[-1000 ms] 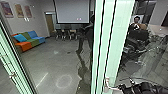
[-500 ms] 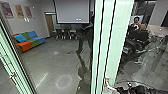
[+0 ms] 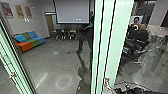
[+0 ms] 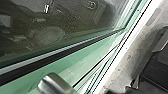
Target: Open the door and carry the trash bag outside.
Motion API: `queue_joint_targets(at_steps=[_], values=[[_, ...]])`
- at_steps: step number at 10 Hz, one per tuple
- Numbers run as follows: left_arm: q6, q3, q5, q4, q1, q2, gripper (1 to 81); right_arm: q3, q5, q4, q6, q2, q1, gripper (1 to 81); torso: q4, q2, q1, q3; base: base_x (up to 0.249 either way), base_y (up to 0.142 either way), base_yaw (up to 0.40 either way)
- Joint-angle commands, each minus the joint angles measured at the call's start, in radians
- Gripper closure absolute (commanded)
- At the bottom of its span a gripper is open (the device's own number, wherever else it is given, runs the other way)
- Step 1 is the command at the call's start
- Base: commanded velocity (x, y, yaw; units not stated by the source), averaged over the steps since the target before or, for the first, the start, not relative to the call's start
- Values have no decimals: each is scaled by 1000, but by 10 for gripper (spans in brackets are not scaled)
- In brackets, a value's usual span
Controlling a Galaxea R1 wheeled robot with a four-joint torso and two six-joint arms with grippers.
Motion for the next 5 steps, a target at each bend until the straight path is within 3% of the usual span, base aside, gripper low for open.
queue_joint_targets(at_steps=[1,4,5], values=[[-3,14,54,4,-42,5,811,31,-123,59,-18,32,-15,10,0,0,0,0,0,0,0],[-3,14,54,4,-42,5,811,18,-75,30,-15,32,-52,10,0,0,0,0,0,0,0],[-3,14,54,4,-42,5,811,14,-55,21,-15,30,-64,10,0,0,0,-47,0,0,0]])
